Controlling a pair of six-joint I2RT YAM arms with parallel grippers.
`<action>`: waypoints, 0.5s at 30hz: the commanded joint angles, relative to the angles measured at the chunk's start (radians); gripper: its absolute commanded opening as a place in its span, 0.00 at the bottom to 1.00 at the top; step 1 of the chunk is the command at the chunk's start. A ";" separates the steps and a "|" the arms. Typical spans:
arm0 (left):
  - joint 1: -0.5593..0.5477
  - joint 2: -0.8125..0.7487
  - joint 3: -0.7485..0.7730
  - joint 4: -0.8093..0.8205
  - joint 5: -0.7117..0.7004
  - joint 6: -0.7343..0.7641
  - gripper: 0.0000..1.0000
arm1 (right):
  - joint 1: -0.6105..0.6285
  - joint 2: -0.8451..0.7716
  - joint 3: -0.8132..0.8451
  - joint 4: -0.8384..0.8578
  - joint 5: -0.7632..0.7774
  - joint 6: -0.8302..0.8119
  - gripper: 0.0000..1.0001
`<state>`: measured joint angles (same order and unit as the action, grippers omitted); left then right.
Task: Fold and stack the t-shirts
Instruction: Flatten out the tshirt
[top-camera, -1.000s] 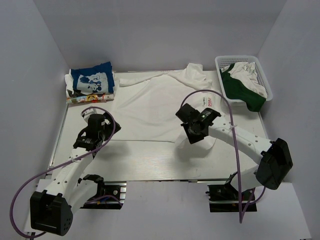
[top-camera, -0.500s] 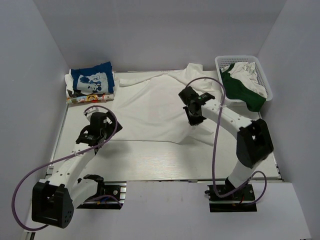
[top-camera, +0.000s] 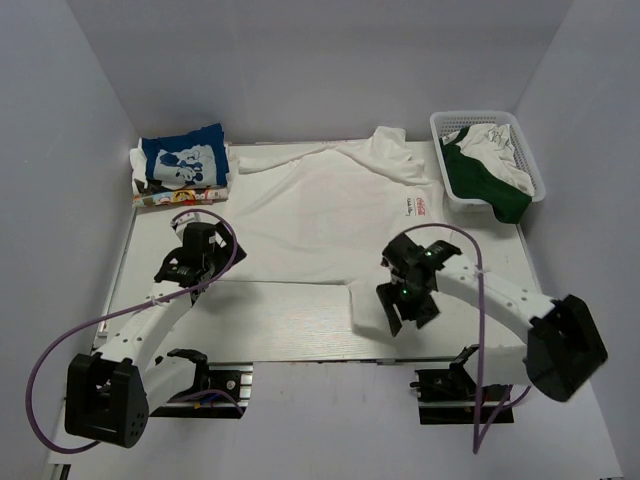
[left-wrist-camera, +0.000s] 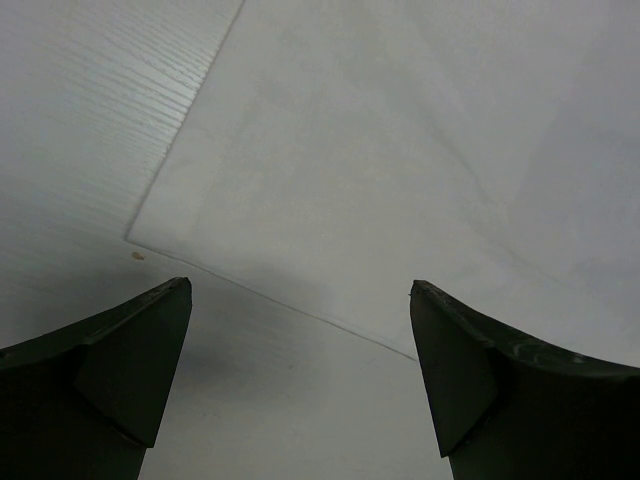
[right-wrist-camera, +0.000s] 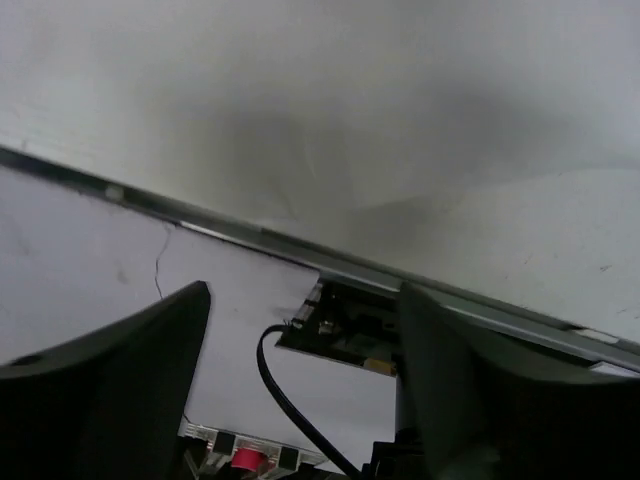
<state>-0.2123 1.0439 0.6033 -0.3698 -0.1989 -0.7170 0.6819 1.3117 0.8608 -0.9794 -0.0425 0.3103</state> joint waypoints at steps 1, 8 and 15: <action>0.002 0.001 0.016 0.029 -0.004 0.013 1.00 | -0.008 -0.113 -0.032 -0.027 -0.139 0.076 0.91; 0.002 0.063 0.053 0.086 0.018 0.033 1.00 | -0.037 0.015 0.170 0.060 -0.057 0.027 0.91; 0.011 0.296 0.197 0.144 0.052 0.077 1.00 | -0.126 0.246 0.277 0.202 0.234 0.119 0.91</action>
<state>-0.2115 1.2663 0.7219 -0.2840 -0.1738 -0.6704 0.6006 1.4864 1.0897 -0.8532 0.0399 0.3779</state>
